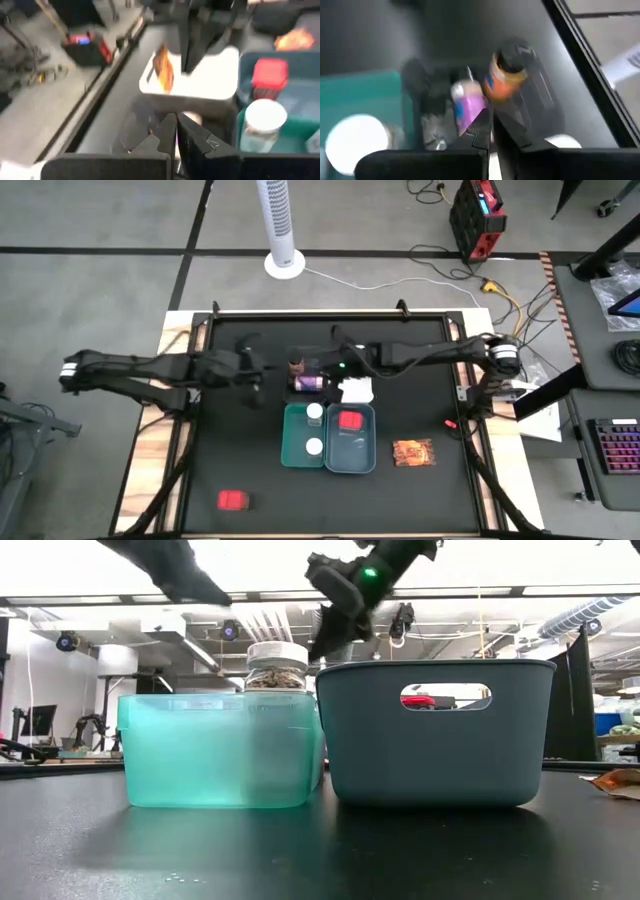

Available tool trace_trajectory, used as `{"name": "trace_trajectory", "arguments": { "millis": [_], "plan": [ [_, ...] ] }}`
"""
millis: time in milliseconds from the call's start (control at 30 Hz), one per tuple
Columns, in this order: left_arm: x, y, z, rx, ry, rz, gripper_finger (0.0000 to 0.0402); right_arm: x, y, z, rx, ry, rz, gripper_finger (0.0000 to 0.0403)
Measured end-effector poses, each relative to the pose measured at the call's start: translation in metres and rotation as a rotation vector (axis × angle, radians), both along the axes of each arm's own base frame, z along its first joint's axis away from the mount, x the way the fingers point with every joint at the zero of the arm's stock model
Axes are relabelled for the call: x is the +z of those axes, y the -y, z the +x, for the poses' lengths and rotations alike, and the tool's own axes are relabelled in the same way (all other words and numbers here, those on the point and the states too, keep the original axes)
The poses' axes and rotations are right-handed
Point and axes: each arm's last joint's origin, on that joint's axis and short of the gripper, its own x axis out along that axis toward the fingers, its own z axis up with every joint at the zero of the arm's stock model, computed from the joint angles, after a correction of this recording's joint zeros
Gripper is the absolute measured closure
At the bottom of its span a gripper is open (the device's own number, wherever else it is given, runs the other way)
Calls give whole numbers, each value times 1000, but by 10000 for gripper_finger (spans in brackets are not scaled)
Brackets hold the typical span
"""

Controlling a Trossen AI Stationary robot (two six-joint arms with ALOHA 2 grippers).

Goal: Sort spices by type
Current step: Put the black seasoning bottle into the black bin

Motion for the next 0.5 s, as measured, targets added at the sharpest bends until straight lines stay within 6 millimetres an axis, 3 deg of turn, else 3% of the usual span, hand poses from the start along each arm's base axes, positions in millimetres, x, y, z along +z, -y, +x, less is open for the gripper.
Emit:
{"name": "trace_trajectory", "arguments": {
  "millis": [67, 267, 500],
  "plan": [
    [8, 1, -14, -12, 61, 9, 401, 4, 4, 12, 17, -16, 9, 391],
    [20, 0, -52, -26, 187, 47, 402, -15, 7, 43, 56, -141, 11, 390],
    [25, -1, -77, -57, 241, 136, 402, -38, 10, 68, 95, -233, 52, 389]
  ]
}}
